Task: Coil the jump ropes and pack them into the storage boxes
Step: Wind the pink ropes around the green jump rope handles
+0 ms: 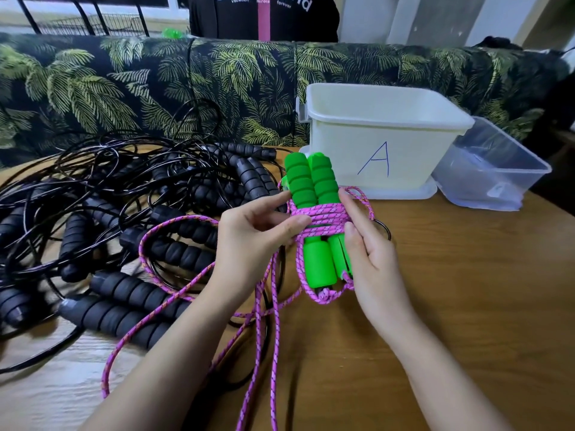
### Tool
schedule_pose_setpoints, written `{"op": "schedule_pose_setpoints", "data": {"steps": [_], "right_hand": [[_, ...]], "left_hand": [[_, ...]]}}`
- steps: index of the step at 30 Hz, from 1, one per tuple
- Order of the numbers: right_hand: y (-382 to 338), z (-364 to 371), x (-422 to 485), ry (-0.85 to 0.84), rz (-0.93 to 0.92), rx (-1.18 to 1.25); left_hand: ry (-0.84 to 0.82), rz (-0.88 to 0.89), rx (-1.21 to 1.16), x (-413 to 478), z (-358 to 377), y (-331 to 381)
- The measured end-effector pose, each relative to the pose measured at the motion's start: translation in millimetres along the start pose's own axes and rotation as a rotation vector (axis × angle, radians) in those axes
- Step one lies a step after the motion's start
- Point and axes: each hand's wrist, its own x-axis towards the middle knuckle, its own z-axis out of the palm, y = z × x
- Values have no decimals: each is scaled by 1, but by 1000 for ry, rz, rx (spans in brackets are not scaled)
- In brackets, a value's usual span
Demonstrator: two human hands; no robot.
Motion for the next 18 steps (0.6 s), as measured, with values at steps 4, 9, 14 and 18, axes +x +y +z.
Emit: {"op": "schedule_pose_setpoints", "data": {"steps": [4, 9, 14, 18], "right_hand": [[5, 3, -1, 22, -61, -99], [5, 2, 1, 124, -156, -130], [8, 6, -2, 135, -216, -415], [7, 11, -5, 134, -172, -652]], "left_hand": [[19, 20, 23, -1, -1, 1], [-119, -7, -28, 4, -6, 3], [-6, 66, -50, -3, 3, 0], [-73, 99, -40, -5, 4, -2]]}}
